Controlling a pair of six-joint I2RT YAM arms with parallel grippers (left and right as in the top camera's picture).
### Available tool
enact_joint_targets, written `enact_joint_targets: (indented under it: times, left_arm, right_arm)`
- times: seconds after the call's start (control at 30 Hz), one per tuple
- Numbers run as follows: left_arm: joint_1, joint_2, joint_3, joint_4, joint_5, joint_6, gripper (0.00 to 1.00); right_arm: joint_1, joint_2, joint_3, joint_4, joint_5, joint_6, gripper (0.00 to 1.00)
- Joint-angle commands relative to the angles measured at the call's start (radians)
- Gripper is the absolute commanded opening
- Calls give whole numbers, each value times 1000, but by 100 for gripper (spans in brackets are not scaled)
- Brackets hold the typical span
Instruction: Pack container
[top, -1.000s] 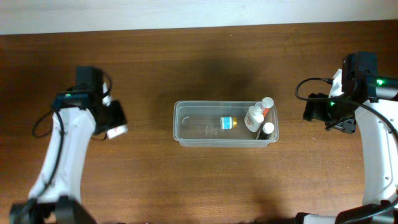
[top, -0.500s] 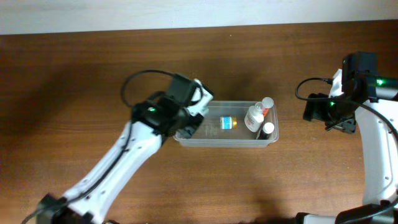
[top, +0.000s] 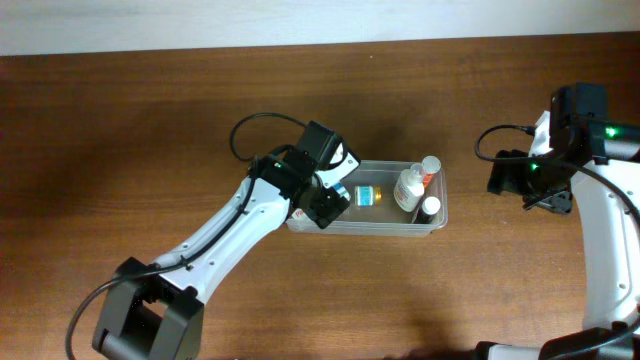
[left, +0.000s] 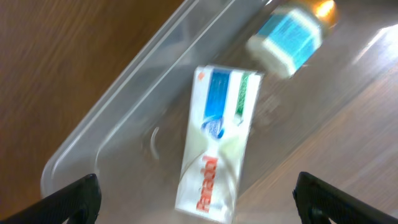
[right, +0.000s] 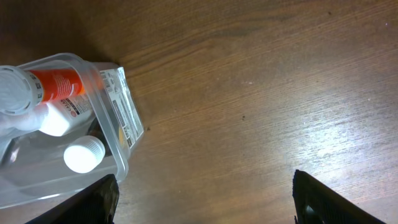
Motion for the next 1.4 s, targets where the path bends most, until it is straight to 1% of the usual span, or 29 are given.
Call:
enact_joint_targets:
  times: [0.0, 0.1, 0.17, 0.3, 0.4, 0.47, 0.57, 0.7, 0.77, 0.87, 0.93, 1.03, 1.07, 1.13, 1.23, 1.3, 1.37]
  left_arm:
    - [26, -34, 30, -53, -72, -143, 100]
    - [61, -82, 49, -88, -72, -213, 100]
    - [112, -138, 51, -90, -72, -272, 100]
    - [252, -221, 51, -89, -71, -392, 100]
    - [378, -244, 51, -103, -69, -482, 99]
    - [448, -244, 51, -138, -63, -489, 100]
    - [517, -249, 50, -215, -56, -488, 100]
    - [539, -330, 12, -230, -53, -483, 100]
    - [525, -433, -42, -209, -53, -480, 100]
    - [491, -628, -157, -161, -55, -480, 100]
    - [469, -770, -246, -129, -61, -481, 100]
    - [451, -1007, -392, -99, -62, -481, 100]
    - [451, -1077, -433, -84, -66, -481, 99]
    - [451, -1195, -489, -56, -66, -481, 100]
    - [451, -1334, -516, -108, -64, -481, 100]
    - [451, -1411, -516, -172, -64, -481, 100]
    - [451, -1447, -516, -217, -64, -481, 100]
  right_arm:
    - [-6, -4, -6, 0, -6, -7, 81]
    - [-5, -4, -6, 7, -31, -26, 81]
    - [-5, -4, -6, 24, -86, -62, 82]
    - [23, -4, -6, 63, -93, -72, 86]
    - [73, -4, -6, 108, -92, -92, 90]
    - [110, -4, -6, 134, -79, -93, 92]
    - [156, -10, -6, 148, -48, -77, 92]
    - [212, -57, -18, 169, 23, -39, 91]
    - [246, -125, -60, 212, 39, -27, 91]
    - [297, -264, -169, 303, 63, 3, 91]
    - [332, -385, -270, 376, 68, 18, 91]
    - [390, -613, -436, 443, 181, 89, 91]
    - [402, -681, -482, 452, 216, 93, 98]
    - [411, -820, -565, 462, 256, 92, 99]
    - [411, -988, -642, 458, 258, 92, 98]
    - [411, -1073, -665, 428, 258, 92, 98]
    - [411, -1122, -665, 384, 258, 92, 98]
